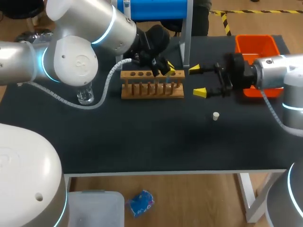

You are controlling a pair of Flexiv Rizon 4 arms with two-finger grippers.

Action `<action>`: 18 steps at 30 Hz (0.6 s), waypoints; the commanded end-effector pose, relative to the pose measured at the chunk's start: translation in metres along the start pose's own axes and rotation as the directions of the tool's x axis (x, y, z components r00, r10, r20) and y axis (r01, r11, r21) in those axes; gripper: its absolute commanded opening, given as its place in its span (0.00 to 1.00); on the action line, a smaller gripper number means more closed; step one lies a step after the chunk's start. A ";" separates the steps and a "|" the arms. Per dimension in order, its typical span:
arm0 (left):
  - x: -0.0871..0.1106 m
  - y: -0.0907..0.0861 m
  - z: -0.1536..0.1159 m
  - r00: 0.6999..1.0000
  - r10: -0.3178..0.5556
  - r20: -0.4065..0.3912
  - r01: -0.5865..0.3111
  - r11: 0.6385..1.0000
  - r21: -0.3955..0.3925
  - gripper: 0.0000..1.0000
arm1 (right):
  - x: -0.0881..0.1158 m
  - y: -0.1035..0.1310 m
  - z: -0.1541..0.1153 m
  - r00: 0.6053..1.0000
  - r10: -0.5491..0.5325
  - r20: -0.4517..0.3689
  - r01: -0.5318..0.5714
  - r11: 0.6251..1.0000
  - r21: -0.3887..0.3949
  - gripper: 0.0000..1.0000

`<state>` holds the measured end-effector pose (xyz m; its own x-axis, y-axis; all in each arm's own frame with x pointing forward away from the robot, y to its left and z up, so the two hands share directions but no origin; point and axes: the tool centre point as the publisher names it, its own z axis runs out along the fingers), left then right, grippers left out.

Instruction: Invert the test tube, pick up the pipette, mount the tip to pipette, aspirate from beaker and dispense into the tube, eject the tip, return the pipette, and cap with the stopper.

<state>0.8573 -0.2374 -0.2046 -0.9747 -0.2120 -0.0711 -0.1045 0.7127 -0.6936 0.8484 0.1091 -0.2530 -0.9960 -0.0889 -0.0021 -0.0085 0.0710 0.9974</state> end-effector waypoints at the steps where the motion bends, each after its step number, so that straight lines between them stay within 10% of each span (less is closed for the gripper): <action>1: 0.000 -0.001 0.000 1.000 -0.002 0.000 0.002 1.000 -0.007 0.00 | -0.009 -0.002 0.017 0.999 0.000 -0.039 0.000 1.000 0.002 1.00; 18: 0.000 -0.001 0.000 1.000 -0.002 0.000 0.002 1.000 -0.007 0.00 | -0.005 0.008 0.070 0.994 -0.013 -0.108 0.006 0.998 -0.070 1.00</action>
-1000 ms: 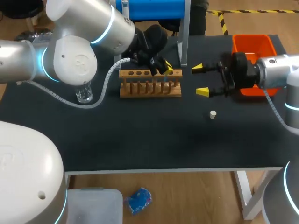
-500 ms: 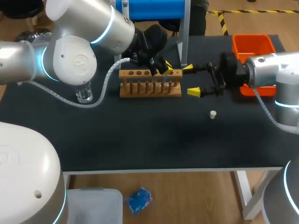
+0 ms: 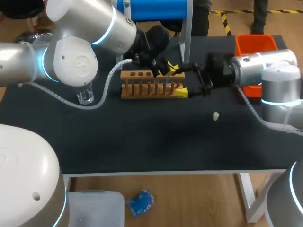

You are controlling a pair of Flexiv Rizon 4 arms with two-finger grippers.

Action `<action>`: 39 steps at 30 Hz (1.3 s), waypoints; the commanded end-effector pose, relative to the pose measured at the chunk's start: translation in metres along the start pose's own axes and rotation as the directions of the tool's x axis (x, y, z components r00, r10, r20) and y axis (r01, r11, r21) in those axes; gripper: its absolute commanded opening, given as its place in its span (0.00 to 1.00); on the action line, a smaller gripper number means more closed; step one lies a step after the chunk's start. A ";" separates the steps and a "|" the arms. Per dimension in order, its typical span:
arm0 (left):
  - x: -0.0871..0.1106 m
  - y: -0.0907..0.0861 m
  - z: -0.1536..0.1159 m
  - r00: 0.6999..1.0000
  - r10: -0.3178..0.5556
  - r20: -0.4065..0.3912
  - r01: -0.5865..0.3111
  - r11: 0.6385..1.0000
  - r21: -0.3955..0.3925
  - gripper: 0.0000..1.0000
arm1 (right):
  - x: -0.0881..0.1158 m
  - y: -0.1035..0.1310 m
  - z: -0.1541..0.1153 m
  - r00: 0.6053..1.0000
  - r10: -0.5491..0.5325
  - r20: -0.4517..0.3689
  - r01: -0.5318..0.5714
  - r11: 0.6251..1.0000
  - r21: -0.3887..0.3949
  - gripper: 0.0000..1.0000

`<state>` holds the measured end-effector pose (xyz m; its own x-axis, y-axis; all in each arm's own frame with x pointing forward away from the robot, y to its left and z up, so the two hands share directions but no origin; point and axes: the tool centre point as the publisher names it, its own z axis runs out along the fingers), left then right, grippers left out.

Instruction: Invert the test tube, pick up the pipette, mount the tip to pipette, aspirate from beaker and dispense into the tube, eject the tip, return the pipette, and cap with the stopper.

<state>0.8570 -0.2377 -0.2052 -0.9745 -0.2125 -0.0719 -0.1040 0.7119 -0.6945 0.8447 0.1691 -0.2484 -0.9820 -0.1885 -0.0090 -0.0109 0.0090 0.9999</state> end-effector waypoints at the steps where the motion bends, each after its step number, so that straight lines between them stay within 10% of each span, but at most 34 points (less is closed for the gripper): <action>1: 0.000 -0.002 -0.001 1.000 -0.002 -0.001 0.002 1.000 -0.008 0.00 | -0.004 -0.001 0.012 1.000 0.001 -0.009 -0.001 1.000 -0.010 1.00; 9: 0.000 -0.002 -0.001 1.000 -0.002 -0.001 0.002 1.000 -0.008 0.00 | -0.004 -0.001 0.020 1.000 0.009 -0.004 -0.009 1.000 -0.013 0.96; 12: 0.000 -0.002 -0.001 1.000 -0.002 -0.001 0.002 1.000 -0.008 0.00 | -0.004 0.001 0.021 1.000 0.014 0.003 -0.014 1.000 -0.019 0.50; 18: 0.000 -0.002 -0.001 1.000 -0.002 -0.001 0.002 1.000 -0.008 0.00 | -0.003 0.001 0.022 1.000 0.011 0.013 -0.011 1.000 -0.020 0.05; 38: 0.000 -0.002 -0.001 1.000 -0.002 -0.001 0.002 1.000 -0.008 0.00 | -0.004 0.001 0.015 0.999 0.013 0.029 -0.013 1.000 -0.013 0.00; 39: 0.000 -0.002 -0.001 1.000 -0.002 -0.001 0.002 1.000 -0.008 0.45 | -0.004 0.001 0.014 0.999 0.014 0.028 -0.014 1.000 -0.012 0.00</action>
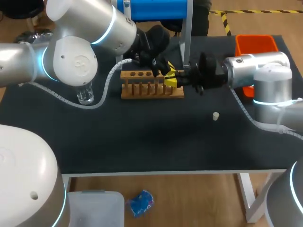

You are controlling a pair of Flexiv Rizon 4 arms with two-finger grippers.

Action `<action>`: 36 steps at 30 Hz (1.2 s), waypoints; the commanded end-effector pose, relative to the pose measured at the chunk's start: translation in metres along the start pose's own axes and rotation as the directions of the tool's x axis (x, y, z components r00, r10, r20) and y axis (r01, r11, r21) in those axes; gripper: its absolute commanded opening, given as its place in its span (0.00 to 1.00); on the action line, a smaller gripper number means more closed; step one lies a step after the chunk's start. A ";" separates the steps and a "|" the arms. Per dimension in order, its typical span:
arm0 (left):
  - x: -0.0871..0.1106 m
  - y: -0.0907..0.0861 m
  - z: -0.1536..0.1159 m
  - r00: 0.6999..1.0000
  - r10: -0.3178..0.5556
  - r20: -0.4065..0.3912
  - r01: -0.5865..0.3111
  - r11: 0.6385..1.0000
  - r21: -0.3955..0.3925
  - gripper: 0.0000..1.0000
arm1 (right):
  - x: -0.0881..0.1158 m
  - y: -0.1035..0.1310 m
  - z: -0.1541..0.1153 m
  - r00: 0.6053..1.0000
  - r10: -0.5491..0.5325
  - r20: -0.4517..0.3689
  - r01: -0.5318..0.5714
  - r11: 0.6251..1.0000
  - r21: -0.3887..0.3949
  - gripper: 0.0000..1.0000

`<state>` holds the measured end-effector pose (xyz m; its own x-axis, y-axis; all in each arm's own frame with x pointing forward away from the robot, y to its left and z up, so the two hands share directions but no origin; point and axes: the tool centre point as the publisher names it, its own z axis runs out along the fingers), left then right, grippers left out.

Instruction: Invert the test tube, pick up the pipette, mount the tip to pipette, aspirate from beaker and dispense into the tube, eject the tip, return the pipette, and cap with the stopper.

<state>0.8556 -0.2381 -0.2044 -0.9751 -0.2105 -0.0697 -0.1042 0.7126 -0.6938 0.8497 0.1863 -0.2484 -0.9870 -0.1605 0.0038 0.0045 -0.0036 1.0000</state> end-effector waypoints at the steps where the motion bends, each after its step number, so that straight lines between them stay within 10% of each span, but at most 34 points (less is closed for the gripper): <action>1: -0.002 -0.001 0.000 1.000 -0.002 0.002 0.002 1.000 -0.007 1.00 | 0.004 0.000 -0.002 1.000 0.005 0.000 -0.005 1.000 0.009 0.00; 36: -0.002 -0.001 0.000 1.000 -0.002 0.002 0.002 1.000 -0.007 1.00 | 0.027 0.004 -0.136 0.995 -0.022 0.093 0.015 0.997 0.079 0.00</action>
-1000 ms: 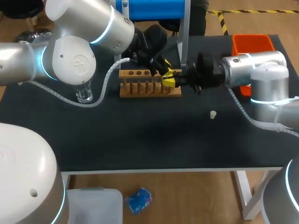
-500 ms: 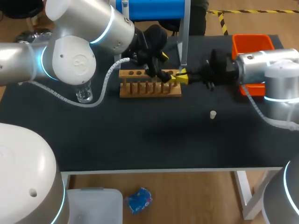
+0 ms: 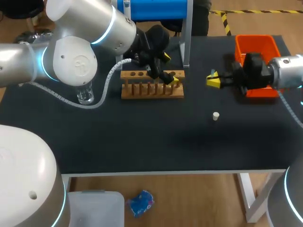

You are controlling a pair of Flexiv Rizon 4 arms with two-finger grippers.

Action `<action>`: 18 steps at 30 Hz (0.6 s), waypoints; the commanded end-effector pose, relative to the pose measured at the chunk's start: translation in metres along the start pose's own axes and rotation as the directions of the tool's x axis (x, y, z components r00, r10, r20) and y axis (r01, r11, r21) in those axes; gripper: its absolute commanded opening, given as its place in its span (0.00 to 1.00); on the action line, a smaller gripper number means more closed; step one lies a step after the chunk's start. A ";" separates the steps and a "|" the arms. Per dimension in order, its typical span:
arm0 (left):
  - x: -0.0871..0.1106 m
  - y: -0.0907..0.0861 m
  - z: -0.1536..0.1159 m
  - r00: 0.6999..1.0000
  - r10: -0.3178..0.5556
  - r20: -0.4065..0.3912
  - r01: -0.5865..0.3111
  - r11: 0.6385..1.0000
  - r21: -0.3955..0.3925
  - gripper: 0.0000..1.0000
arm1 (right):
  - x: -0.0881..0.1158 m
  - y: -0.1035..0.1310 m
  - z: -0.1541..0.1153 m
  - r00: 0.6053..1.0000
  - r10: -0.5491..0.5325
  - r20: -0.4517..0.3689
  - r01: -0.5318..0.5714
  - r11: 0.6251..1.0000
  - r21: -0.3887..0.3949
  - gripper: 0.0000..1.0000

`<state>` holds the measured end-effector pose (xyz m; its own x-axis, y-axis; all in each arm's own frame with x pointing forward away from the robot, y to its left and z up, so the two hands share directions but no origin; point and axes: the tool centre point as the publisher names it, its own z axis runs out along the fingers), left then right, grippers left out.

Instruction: Invert the test tube, pick up the pipette, mount the tip to pipette, aspirate from beaker and dispense into the tube, eject the tip, return the pipette, and cap with the stopper.

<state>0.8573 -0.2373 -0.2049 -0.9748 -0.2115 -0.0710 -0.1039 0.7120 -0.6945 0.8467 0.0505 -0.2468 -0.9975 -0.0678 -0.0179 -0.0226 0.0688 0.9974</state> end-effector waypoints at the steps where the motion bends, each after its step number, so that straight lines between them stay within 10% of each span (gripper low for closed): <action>1: 0.000 -0.002 0.000 1.000 -0.002 0.000 0.002 1.000 -0.008 1.00 | 0.002 0.001 -0.002 1.000 0.000 0.000 0.000 1.000 0.003 0.00; 18: 0.000 -0.002 0.000 1.000 -0.002 0.000 0.002 1.000 -0.008 1.00 | 0.006 -0.006 -0.026 0.999 0.020 0.042 -0.019 1.000 -0.013 0.00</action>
<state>0.8572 -0.2372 -0.2049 -0.9748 -0.2116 -0.0710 -0.1039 0.7118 -0.6946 0.8483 0.0321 -0.2515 -0.9994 -0.0357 0.0016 -0.0005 0.0603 0.9982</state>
